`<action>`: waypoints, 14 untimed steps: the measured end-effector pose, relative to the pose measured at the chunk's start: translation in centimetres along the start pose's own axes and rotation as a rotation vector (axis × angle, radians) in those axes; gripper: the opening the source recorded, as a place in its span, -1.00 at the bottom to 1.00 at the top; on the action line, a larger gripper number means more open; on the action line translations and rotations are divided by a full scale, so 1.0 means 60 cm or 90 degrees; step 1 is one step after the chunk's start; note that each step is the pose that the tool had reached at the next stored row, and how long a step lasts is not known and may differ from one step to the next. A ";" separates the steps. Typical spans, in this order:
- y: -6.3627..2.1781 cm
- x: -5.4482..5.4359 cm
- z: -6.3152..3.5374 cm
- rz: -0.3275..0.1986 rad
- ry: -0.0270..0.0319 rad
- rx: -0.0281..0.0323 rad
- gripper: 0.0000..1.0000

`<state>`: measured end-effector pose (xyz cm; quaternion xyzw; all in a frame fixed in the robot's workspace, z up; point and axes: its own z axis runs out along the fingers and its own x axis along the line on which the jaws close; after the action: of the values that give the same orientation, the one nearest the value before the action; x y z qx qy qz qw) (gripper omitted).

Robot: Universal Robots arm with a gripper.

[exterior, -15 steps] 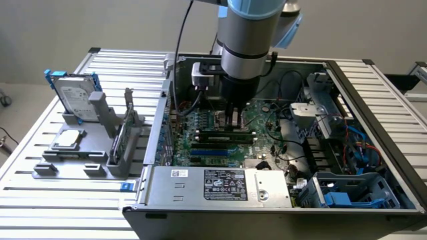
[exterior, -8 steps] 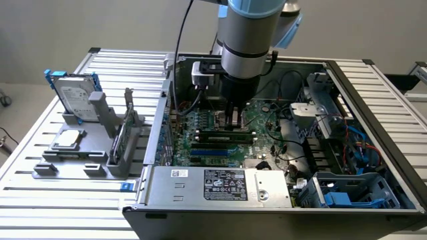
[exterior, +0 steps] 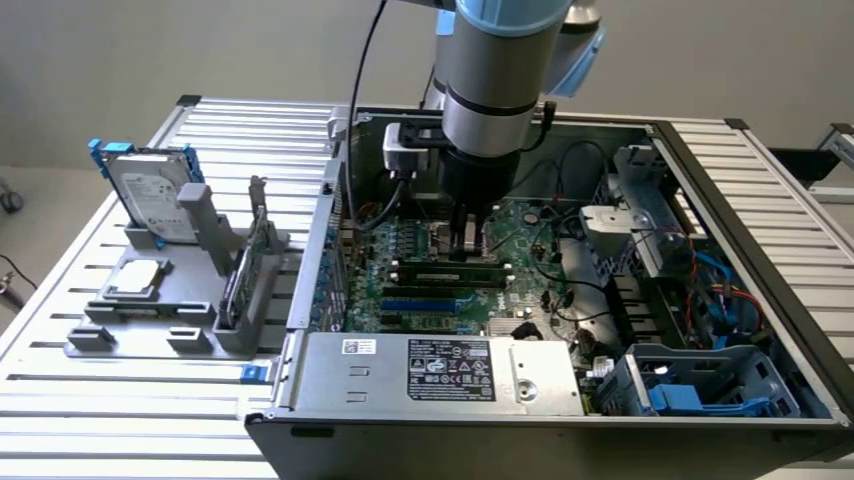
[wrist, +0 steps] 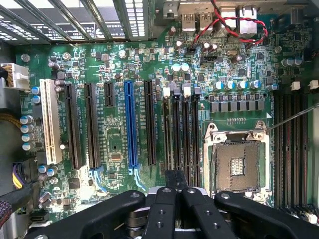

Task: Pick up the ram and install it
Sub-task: 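Press down the ram until it locks into place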

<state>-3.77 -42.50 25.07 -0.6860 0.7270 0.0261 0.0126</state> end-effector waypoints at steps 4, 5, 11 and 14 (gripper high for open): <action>0.000 -0.003 0.002 0.000 0.0002 0.0000 -0.79; 0.000 -0.004 0.004 0.000 0.0001 0.0000 -0.79; 0.000 -0.005 0.019 0.000 0.0021 0.0001 -0.79; 0.000 -0.006 0.025 0.000 0.0032 0.0002 -0.79</action>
<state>-3.77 -42.08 23.57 -0.6861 0.7270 0.0243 0.0109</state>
